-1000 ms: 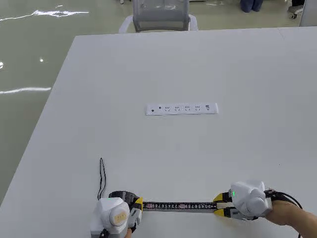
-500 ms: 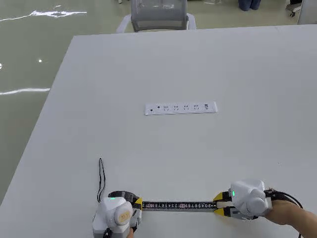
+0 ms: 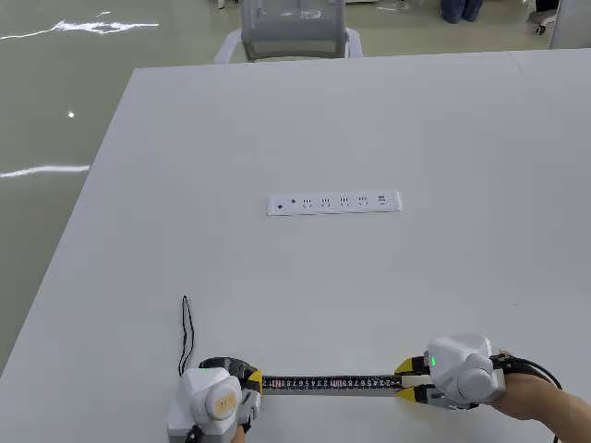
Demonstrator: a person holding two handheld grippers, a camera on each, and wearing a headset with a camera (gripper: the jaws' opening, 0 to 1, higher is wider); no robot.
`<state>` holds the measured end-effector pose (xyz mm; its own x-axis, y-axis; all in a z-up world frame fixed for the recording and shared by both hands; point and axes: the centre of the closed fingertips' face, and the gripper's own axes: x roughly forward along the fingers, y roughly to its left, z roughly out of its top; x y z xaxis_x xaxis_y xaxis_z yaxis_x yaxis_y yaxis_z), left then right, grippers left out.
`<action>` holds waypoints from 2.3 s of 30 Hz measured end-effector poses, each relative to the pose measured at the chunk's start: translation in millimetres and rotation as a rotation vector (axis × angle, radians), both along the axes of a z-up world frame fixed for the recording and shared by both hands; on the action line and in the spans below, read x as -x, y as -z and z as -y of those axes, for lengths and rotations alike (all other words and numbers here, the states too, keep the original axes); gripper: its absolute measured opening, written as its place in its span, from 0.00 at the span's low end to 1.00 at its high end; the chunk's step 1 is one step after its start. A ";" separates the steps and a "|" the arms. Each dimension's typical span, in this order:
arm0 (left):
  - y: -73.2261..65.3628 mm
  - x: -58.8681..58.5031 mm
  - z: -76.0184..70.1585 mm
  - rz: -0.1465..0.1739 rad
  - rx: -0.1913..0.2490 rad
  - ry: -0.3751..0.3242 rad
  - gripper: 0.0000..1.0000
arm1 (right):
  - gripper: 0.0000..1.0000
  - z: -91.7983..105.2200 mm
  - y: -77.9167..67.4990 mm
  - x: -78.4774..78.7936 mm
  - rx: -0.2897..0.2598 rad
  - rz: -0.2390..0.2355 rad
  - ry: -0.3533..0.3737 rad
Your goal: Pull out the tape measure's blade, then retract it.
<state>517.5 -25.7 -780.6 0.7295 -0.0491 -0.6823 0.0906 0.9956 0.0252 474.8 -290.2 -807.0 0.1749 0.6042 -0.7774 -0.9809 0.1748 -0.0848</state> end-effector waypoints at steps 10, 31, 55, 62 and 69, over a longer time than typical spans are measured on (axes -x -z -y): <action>0.0 -0.1 -1.3 -0.008 0.026 0.004 0.59 | 0.13 -1.8 -5.7 -2.2 -0.010 0.008 -0.001; -0.6 -0.4 -1.4 -0.015 0.042 0.008 0.59 | 0.13 -9.1 -10.9 -4.9 -0.012 0.010 -0.021; -1.1 -0.8 -3.6 -0.019 0.075 0.003 0.59 | 0.13 -22.4 -19.1 -6.5 -0.029 0.014 -0.028; -1.6 -0.6 -3.6 -0.019 0.077 0.002 0.59 | 0.13 -25.5 -20.3 -7.0 -0.031 0.013 -0.027; -1.2 -1.2 -3.6 -0.020 0.079 0.004 0.59 | 0.13 -27.6 -20.5 -7.5 -0.033 0.013 -0.028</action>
<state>518.7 -22.1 -779.4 0.7151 -0.1063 -0.6909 0.0946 0.9940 -0.0550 482.3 -262.6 -786.4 0.1674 0.6341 -0.7549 -0.9843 0.1504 -0.0919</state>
